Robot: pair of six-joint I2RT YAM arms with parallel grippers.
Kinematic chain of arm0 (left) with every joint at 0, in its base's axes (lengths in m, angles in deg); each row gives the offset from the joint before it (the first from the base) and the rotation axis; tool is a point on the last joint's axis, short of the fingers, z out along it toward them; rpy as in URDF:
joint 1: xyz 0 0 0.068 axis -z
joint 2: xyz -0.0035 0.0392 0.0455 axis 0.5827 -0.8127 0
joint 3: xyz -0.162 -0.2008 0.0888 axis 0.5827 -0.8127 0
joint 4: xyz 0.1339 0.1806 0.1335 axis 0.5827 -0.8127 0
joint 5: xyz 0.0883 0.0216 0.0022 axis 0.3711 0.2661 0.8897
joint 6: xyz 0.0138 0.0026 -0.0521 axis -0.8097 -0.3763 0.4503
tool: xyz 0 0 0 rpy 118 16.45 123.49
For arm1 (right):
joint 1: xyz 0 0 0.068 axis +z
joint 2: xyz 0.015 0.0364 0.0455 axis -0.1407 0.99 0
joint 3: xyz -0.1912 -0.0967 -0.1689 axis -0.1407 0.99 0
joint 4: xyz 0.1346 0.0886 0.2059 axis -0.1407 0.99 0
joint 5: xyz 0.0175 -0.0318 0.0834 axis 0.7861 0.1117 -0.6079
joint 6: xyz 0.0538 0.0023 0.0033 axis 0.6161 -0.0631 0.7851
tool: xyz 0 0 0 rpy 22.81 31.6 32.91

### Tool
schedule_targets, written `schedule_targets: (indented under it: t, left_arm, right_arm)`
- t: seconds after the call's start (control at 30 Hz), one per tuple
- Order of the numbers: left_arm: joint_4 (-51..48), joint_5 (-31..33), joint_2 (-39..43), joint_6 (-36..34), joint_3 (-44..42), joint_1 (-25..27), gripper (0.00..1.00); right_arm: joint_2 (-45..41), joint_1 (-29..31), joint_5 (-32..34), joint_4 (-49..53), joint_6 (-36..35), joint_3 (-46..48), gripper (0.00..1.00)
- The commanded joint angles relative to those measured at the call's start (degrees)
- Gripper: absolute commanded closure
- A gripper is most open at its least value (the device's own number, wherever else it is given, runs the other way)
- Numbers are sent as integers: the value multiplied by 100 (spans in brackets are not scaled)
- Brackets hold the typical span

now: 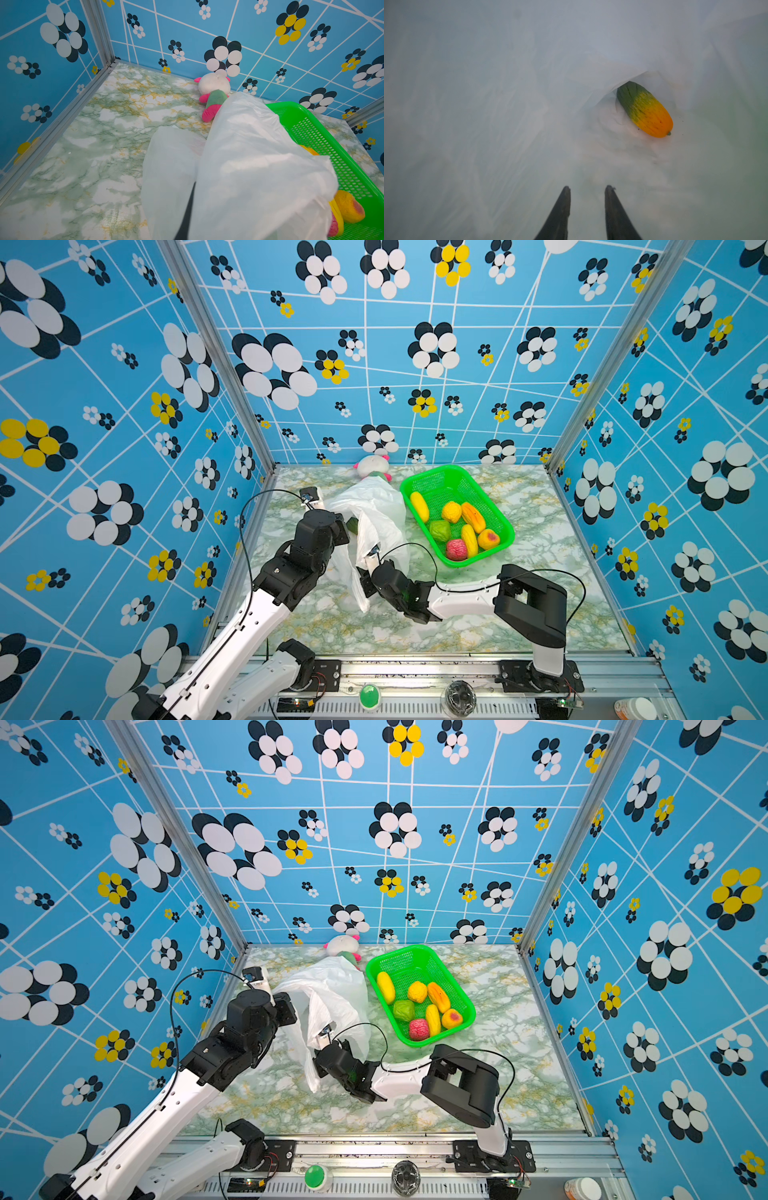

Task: Untie the knot of the plastic bag and take out the fruit
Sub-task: 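Lower the right gripper into the bag toward the green-orange mango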

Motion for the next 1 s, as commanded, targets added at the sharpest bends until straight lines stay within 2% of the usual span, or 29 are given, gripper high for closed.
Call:
schedule_targets:
  t: [0.0,0.1,0.17,0.3,0.43,0.6,0.77,0.97]
  left_arm:
    - [-45,168,151,79,-130,-41,96]
    - [-4,83,158,69,-143,-50,95]
    - [35,-13,128,59,-149,-58,95]
    - [70,-200,64,48,-117,-68,96]
    - [105,-361,24,25,-98,-72,96]
    - [173,-555,-7,-12,-98,-72,96]
    - [257,-745,-20,-45,-106,-70,97]
    - [277,-812,-37,-61,-98,-72,97]
  right_arm:
    - [359,-94,727,223,56,-411,59]
    - [716,-237,757,502,136,-844,38]
    - [1132,-276,887,1005,57,-1504,25]
    - [1934,-320,1325,1757,-14,-2561,11]
    - [2395,-454,1544,2296,-42,-3445,1]
    - [2761,-717,1522,2930,158,-4142,1]
    - [3090,-913,1125,3465,288,-4740,1]
    - [3379,-1040,379,3618,301,-5103,17]
